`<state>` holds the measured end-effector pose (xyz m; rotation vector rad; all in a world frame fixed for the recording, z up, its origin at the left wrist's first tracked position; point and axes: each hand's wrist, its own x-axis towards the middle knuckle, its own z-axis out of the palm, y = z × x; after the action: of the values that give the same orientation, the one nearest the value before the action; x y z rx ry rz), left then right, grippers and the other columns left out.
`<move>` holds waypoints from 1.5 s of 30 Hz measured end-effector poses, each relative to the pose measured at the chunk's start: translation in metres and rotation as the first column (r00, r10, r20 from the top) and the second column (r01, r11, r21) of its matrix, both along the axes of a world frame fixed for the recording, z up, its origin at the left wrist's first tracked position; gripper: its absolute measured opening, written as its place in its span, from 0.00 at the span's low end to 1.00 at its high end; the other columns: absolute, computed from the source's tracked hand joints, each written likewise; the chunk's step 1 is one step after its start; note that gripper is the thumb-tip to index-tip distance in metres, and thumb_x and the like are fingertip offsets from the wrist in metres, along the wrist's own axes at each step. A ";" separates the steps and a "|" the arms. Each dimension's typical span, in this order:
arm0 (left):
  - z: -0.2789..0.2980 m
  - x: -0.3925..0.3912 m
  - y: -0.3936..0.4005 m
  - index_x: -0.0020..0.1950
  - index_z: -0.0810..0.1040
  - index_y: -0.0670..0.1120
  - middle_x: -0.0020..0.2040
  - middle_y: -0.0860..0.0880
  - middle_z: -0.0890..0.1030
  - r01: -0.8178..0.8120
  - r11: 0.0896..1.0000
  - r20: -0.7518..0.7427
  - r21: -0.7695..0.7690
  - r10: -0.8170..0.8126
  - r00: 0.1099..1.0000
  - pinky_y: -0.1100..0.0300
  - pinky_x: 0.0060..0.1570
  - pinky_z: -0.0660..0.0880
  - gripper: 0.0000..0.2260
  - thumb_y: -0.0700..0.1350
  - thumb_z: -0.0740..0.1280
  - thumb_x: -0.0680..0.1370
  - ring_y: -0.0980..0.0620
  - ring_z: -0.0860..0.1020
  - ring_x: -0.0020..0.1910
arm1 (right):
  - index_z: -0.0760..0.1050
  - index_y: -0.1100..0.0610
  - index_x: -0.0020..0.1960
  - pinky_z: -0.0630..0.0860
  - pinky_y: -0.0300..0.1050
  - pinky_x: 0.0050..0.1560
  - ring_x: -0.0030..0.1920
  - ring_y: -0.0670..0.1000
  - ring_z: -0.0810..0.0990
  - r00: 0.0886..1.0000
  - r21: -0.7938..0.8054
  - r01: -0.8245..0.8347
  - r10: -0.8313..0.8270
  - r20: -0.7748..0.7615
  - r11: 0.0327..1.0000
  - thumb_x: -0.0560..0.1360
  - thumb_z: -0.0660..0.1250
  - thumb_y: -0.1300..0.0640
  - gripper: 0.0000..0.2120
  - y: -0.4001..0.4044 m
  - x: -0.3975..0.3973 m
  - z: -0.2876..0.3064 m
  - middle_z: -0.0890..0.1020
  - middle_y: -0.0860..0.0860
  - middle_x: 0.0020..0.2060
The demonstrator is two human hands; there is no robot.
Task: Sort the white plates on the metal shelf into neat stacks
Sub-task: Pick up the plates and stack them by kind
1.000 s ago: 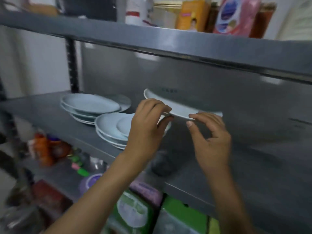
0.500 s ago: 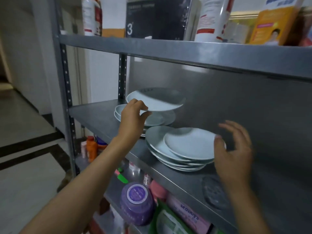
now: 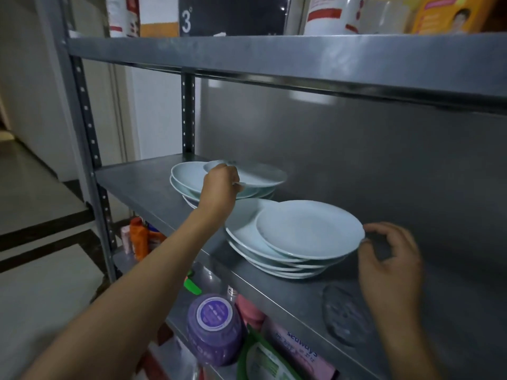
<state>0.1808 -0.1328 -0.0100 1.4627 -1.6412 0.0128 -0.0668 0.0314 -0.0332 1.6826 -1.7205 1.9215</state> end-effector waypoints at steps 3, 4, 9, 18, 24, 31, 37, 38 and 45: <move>0.002 0.000 -0.002 0.43 0.80 0.39 0.40 0.46 0.75 -0.012 0.998 0.021 0.055 0.010 1.000 0.60 0.38 0.62 0.02 0.38 0.71 0.73 0.47 0.72 0.40 | 0.78 0.53 0.47 0.72 0.47 0.59 0.55 0.53 0.77 1.000 0.013 -0.025 0.025 0.007 1.000 0.71 0.65 0.68 0.12 0.001 0.003 -0.001 0.77 0.47 0.50; 0.003 0.000 -0.002 0.41 0.80 0.40 0.38 0.46 0.75 -0.019 0.997 0.035 0.081 0.017 0.999 0.60 0.38 0.63 0.01 0.37 0.71 0.72 0.45 0.74 0.40 | 0.79 0.53 0.47 0.72 0.46 0.58 0.55 0.52 0.76 0.999 0.016 -0.030 0.030 0.010 0.999 0.71 0.65 0.68 0.12 0.003 0.004 -0.001 0.77 0.46 0.50; 0.010 0.004 -0.004 0.40 0.82 0.41 0.39 0.43 0.81 -0.039 0.982 0.128 0.187 0.015 0.992 0.59 0.37 0.65 0.04 0.34 0.69 0.70 0.45 0.76 0.40 | 0.78 0.53 0.46 0.69 0.41 0.54 0.54 0.50 0.76 0.999 0.044 -0.051 0.050 0.020 0.998 0.71 0.65 0.69 0.12 0.002 0.009 -0.001 0.75 0.43 0.47; 0.022 0.018 0.003 0.48 0.81 0.38 0.49 0.44 0.81 0.022 0.900 -0.010 0.436 -0.020 1.000 0.56 0.50 0.75 0.13 0.33 0.57 0.74 0.42 0.78 0.52 | 0.79 0.54 0.45 0.67 0.41 0.54 0.54 0.53 0.76 0.998 0.105 -0.064 0.064 0.001 0.992 0.71 0.65 0.69 0.11 0.001 0.008 -0.006 0.76 0.46 0.48; 0.034 0.000 0.024 0.52 0.82 0.42 0.53 0.40 0.82 -0.049 0.951 0.118 0.304 0.014 0.993 0.50 0.54 0.75 0.14 0.36 0.58 0.74 0.38 0.78 0.52 | 0.79 0.55 0.45 0.71 0.45 0.56 0.54 0.52 0.77 0.998 0.094 -0.058 0.060 -0.015 0.994 0.73 0.65 0.66 0.08 0.003 0.004 -0.007 0.77 0.47 0.48; 0.039 -0.117 0.123 0.65 0.75 0.41 0.64 0.41 0.76 0.450 0.885 0.216 -0.120 -0.420 0.882 0.45 0.69 0.61 0.22 0.38 0.54 0.73 0.40 0.68 0.68 | 0.79 0.58 0.55 0.65 0.35 0.59 0.57 0.51 0.74 0.989 0.011 0.106 -0.104 -0.104 0.994 0.75 0.61 0.58 0.12 0.027 -0.031 0.002 0.78 0.49 0.52; 0.022 -0.209 0.174 0.71 0.66 0.38 0.72 0.40 0.68 0.661 0.719 0.405 -0.216 -0.550 0.730 0.47 0.72 0.53 0.27 0.40 0.52 0.72 0.40 0.60 0.74 | 0.76 0.60 0.61 0.60 0.35 0.66 0.62 0.55 0.71 0.928 0.017 0.324 -0.314 -0.200 0.946 0.77 0.58 0.60 0.16 0.073 -0.099 0.005 0.77 0.55 0.59; 0.020 -0.225 0.180 0.72 0.65 0.38 0.73 0.40 0.66 0.685 0.696 0.411 -0.214 -0.572 0.710 0.48 0.72 0.52 0.27 0.41 0.51 0.72 0.41 0.59 0.74 | 0.76 0.60 0.62 0.61 0.38 0.66 0.63 0.55 0.71 0.911 0.021 0.367 -0.354 -0.213 0.930 0.77 0.57 0.59 0.16 0.084 -0.114 0.005 0.77 0.55 0.59; -0.007 -0.333 0.230 0.74 0.61 0.40 0.73 0.41 0.65 0.828 0.535 0.416 -0.169 -0.723 0.552 0.50 0.73 0.49 0.26 0.39 0.55 0.76 0.42 0.57 0.75 | 0.75 0.63 0.62 0.70 0.56 0.64 0.60 0.64 0.74 0.750 0.070 0.635 -0.592 -0.295 0.769 0.75 0.55 0.57 0.20 0.165 -0.212 -0.006 0.78 0.61 0.58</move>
<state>-0.1526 0.0973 -0.0171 0.3344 -2.2960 0.0151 -0.2786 0.1969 -0.0389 1.1042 -2.0252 1.2286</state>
